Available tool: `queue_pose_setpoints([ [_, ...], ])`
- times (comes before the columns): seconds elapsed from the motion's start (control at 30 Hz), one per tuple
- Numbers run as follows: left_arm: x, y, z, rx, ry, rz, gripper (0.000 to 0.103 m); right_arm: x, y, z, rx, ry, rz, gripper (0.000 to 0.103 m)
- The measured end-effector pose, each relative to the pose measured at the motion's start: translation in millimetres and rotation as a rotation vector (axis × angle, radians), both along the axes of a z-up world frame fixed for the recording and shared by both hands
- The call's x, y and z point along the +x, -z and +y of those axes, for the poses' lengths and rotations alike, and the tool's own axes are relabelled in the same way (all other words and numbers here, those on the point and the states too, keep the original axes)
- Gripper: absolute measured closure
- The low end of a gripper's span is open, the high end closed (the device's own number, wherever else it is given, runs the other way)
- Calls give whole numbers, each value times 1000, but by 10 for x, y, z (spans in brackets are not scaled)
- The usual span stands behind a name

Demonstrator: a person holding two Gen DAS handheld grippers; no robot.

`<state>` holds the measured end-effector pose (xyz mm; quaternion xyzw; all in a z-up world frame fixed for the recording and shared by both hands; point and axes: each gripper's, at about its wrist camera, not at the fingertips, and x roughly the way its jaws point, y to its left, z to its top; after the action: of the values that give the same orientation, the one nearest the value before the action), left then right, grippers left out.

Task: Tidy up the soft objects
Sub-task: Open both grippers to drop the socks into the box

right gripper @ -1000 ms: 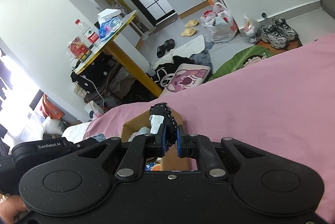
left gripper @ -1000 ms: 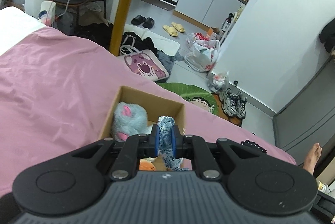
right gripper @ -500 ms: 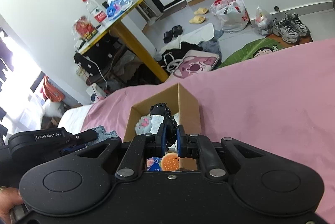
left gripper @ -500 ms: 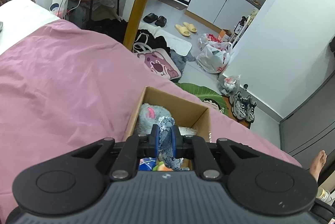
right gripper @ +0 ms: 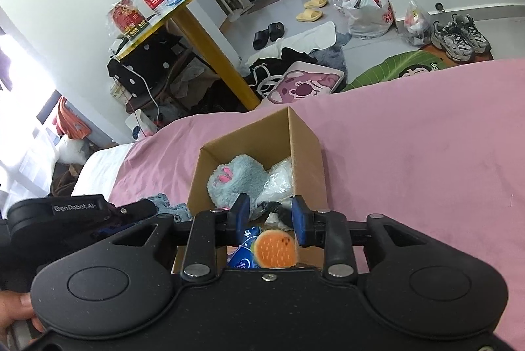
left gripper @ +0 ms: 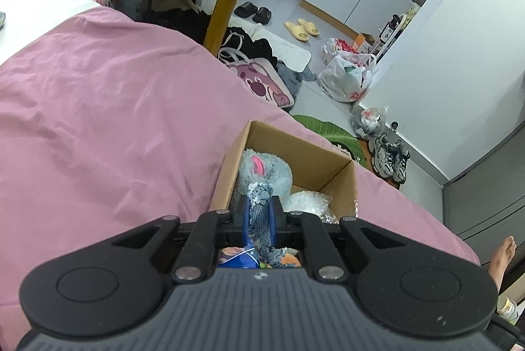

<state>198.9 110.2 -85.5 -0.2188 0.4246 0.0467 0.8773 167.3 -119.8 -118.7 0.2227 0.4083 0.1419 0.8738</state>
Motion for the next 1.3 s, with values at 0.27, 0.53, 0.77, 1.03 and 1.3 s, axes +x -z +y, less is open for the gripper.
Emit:
queue_pose_setpoints([
  [0.27, 136, 93, -141, -19, 39, 26, 92, 10, 0, -116, -3, 38, 15, 69],
  [0.53, 194, 139, -371, -9, 70, 46, 91, -28, 11, -319, 0, 94, 24, 55],
  [0.77, 150, 157, -553, 4, 123, 69, 91, -41, -37, -427, 23, 117, 5, 55],
  [1.03, 88, 95, -697, -32, 148, 81, 82, -131, -95, -538, 36, 122, -15, 55],
  [1.3, -39, -158, -729, 48, 124, 58, 56, -209, -229, -608, 61, 117, -47, 51],
])
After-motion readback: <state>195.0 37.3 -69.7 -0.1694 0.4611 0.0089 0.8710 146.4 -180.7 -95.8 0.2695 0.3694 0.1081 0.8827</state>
